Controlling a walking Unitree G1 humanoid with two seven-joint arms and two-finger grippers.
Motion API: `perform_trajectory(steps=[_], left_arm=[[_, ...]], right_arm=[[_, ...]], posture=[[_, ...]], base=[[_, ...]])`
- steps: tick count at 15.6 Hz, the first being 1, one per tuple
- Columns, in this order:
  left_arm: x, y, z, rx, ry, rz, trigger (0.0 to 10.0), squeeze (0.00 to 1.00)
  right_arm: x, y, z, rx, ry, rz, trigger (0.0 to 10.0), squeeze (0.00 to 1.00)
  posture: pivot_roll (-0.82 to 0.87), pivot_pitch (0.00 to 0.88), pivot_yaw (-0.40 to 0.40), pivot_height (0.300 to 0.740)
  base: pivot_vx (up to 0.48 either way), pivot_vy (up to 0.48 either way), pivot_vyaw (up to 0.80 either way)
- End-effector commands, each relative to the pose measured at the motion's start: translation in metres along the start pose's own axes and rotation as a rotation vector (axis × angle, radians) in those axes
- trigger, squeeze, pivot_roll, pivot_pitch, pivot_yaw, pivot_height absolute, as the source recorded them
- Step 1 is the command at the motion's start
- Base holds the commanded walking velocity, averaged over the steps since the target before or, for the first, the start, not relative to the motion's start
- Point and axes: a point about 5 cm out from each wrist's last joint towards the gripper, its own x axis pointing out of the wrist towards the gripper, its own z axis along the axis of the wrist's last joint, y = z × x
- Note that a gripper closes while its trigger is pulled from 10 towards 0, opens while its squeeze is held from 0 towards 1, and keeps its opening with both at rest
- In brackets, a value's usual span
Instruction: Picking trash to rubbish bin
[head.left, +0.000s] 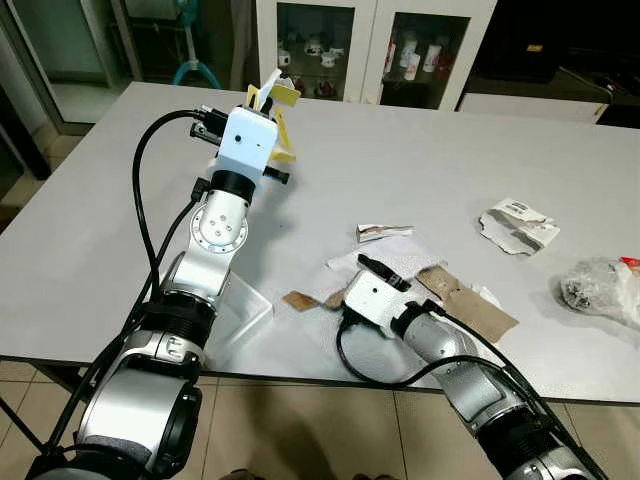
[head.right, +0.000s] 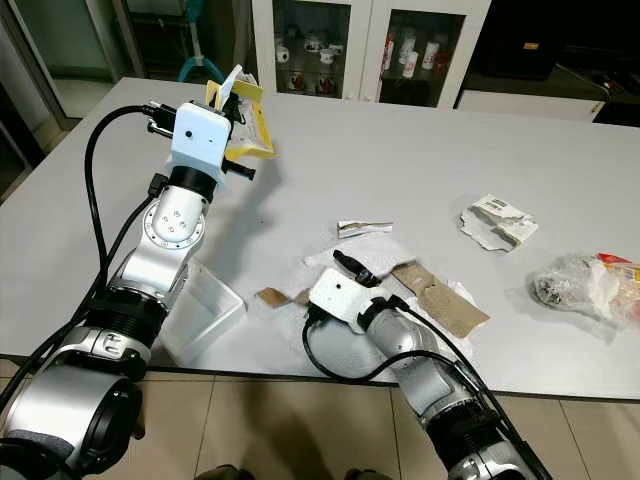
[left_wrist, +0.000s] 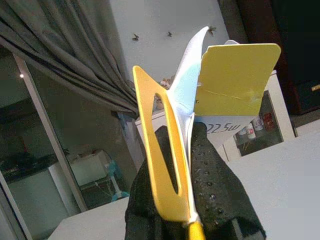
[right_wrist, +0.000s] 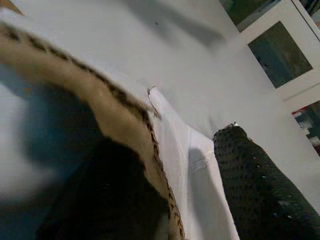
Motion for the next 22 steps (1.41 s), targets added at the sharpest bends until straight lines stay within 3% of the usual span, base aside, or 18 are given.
perform_trajectory(steps=[1, 12, 18, 22], left_arm=[[0.002, -0.003, 0.003, 0.013, -0.004, -0.002, 10.0, 0.00], [-0.002, 0.001, -0.002, 0.024, 0.010, 0.001, 10.0, 0.00], [-0.007, 0.003, -0.007, 0.041, 0.023, -0.026, 10.0, 0.00], [-0.006, -0.002, -0.004, 0.033, 0.012, -0.039, 10.0, 0.00]], right_arm=[[0.001, -0.007, -0.002, 0.012, 0.015, -0.030, 0.0, 0.00], [0.003, -0.016, 0.000, 0.024, 0.007, -0.067, 0.0, 0.00], [0.005, -0.024, 0.002, 0.040, 0.000, -0.117, 0.0, 0.00], [0.005, -0.024, 0.004, 0.022, -0.007, -0.112, 0.0, 0.00]], posture=[[-0.04, 0.029, -0.020, 0.740], [-0.04, 0.017, -0.015, 0.740], [-0.03, 0.000, 0.029, 0.740], [-0.04, 0.000, 0.030, 0.740]], base=[[0.000, 0.000, 0.00], [0.000, 0.000, 0.00], [0.000, 0.000, 0.00], [0.000, 0.000, 0.00]])
